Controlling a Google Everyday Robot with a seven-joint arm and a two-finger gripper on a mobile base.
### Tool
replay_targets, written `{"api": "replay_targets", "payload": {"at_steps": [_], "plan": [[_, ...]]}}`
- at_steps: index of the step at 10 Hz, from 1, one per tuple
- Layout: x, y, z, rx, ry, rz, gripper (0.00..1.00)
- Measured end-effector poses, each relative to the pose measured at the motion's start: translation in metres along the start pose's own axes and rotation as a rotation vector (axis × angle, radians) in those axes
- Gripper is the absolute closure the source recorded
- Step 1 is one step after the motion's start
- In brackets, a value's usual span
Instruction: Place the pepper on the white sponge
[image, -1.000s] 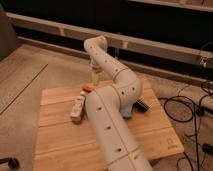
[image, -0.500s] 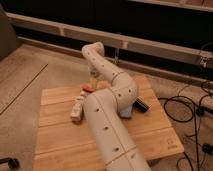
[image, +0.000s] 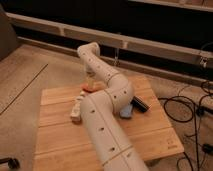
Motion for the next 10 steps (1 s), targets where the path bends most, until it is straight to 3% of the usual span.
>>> {"api": "replay_targets", "payload": {"at_steps": [6,10], "plan": [[-0.023,0.023,0.021,-0.059,0.001,-0.083,0.35],[-0.005,0.031,0.038,-0.1,0.051,-0.061,0.36]]}}
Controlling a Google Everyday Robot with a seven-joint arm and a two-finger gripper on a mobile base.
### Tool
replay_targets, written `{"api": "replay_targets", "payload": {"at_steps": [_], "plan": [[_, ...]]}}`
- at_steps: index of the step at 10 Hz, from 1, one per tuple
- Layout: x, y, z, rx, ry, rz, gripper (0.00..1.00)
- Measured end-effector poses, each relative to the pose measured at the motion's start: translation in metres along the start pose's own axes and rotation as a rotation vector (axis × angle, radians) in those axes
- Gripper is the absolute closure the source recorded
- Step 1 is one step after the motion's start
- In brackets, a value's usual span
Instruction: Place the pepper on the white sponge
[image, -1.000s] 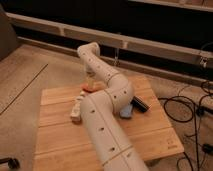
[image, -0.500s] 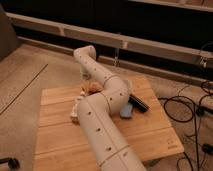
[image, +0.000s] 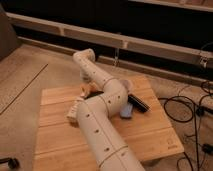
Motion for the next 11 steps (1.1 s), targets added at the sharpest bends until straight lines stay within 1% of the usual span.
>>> {"api": "replay_targets", "payload": {"at_steps": [1,2,3,4,5,7,8,9,11], "plan": [[0.007,0.0,0.002,-0.006,0.009,0.02,0.45],[0.011,0.0,0.003,-0.013,0.01,0.032,0.55],[0.014,0.001,0.003,-0.02,0.011,0.036,0.63],[0.017,0.004,0.003,-0.035,0.012,0.039,0.75],[0.019,0.006,0.004,-0.045,0.012,0.039,0.85],[0.024,0.012,0.003,-0.075,0.014,0.042,0.99],[0.027,0.014,-0.001,-0.087,0.015,0.044,1.0],[0.03,0.014,-0.009,-0.083,0.02,0.046,1.0],[0.035,0.003,-0.037,-0.034,0.032,0.057,1.0]]}}
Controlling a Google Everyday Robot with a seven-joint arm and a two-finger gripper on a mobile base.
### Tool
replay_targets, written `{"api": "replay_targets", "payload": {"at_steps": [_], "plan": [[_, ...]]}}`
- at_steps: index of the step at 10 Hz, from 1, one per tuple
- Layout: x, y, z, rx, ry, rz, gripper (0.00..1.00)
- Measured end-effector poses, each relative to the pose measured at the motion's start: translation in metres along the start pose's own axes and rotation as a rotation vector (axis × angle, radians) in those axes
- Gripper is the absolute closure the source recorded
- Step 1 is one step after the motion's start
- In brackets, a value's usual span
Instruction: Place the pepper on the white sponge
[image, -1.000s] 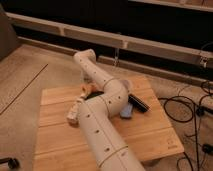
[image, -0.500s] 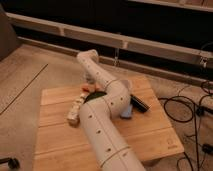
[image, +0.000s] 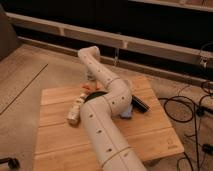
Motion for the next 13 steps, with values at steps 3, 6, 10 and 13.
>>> {"api": "replay_targets", "payload": {"at_steps": [3,6,10,13], "plan": [[0.013,-0.021,-0.052,0.099,-0.005,0.058,1.0],[0.036,-0.024,-0.078,0.116,0.006,0.135,1.0],[0.036,-0.023,-0.078,0.109,0.006,0.143,1.0],[0.038,-0.023,-0.077,0.109,0.009,0.145,1.0]]}}
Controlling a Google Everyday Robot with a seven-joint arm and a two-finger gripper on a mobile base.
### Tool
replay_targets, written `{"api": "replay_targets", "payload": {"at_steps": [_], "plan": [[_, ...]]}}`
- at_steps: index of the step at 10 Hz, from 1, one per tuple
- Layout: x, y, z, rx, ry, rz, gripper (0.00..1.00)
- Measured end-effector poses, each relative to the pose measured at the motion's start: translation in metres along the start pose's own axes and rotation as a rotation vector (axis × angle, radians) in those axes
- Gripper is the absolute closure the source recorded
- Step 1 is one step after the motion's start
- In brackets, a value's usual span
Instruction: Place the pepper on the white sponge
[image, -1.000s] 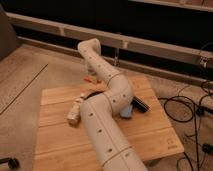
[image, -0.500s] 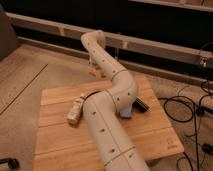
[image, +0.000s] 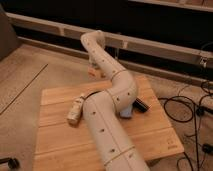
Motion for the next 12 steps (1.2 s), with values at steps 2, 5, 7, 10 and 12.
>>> {"api": "replay_targets", "payload": {"at_steps": [2,5,7,10,12], "plan": [[-0.0021,0.0011,0.0,0.0,0.001,-0.004,1.0],[-0.0018,0.001,0.0003,0.0,0.002,-0.004,1.0],[-0.0016,0.001,0.0006,0.0,0.002,-0.004,1.0],[-0.0016,0.001,0.0005,0.0,0.002,-0.004,1.0],[-0.0013,0.0013,0.0022,-0.002,0.004,-0.004,1.0]]}}
